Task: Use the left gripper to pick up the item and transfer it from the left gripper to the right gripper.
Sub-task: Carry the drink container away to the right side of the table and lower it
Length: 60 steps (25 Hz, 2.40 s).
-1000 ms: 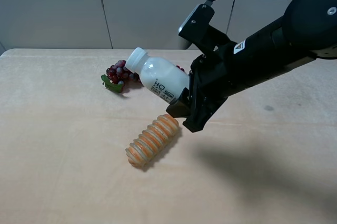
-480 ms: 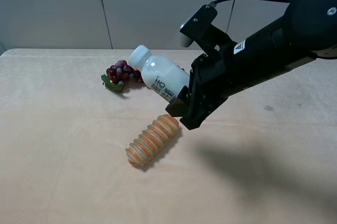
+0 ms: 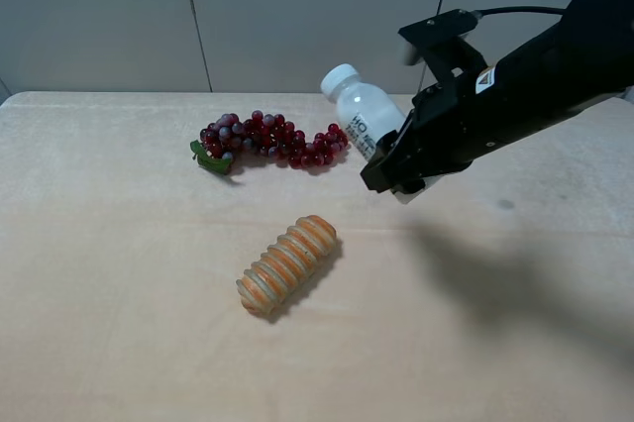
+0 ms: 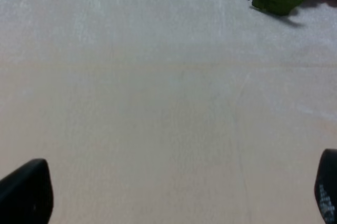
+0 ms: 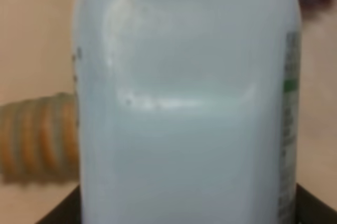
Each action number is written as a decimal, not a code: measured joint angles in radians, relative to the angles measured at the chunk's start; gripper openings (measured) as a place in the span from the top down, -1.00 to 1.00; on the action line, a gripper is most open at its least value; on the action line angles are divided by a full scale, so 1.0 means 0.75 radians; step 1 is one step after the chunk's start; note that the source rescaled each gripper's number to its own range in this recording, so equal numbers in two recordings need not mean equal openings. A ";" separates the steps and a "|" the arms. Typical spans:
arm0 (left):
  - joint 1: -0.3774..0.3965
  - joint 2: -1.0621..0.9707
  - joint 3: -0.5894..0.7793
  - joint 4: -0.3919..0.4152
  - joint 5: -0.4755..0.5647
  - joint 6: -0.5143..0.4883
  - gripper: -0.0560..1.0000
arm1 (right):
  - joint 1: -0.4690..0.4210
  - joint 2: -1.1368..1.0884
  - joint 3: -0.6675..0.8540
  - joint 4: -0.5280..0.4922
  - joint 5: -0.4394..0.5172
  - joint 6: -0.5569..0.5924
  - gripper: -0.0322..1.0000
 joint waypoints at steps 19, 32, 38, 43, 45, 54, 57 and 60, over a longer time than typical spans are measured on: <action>0.000 0.000 0.000 0.000 -0.001 -0.001 -0.99 | -0.483 0.124 0.000 -0.024 0.016 0.117 0.76; 0.000 0.000 0.000 0.000 -0.001 -0.001 -0.98 | -0.495 0.429 0.001 -0.024 -0.076 0.117 0.76; 0.000 0.000 0.000 0.000 -0.001 -0.001 -0.98 | -0.495 0.474 0.001 -0.029 -0.093 0.117 0.76; 0.000 0.000 0.000 0.000 -0.001 -0.001 -0.98 | -0.495 0.476 0.001 -0.048 -0.098 0.117 0.76; 0.000 0.000 0.000 0.000 -0.001 -0.001 -0.98 | -0.495 0.478 0.001 -0.050 -0.107 0.117 0.76; 0.000 0.000 0.000 0.000 -0.001 -0.001 -0.98 | -0.495 0.478 0.001 -0.044 -0.167 0.117 -0.84; 0.000 0.000 0.000 0.000 -0.001 -0.001 -0.98 | -0.495 0.478 0.001 -0.043 -0.167 0.117 -0.96; 0.000 0.000 0.000 0.000 -0.001 -0.001 -0.98 | -0.495 0.478 0.001 -0.042 -0.167 0.117 -1.00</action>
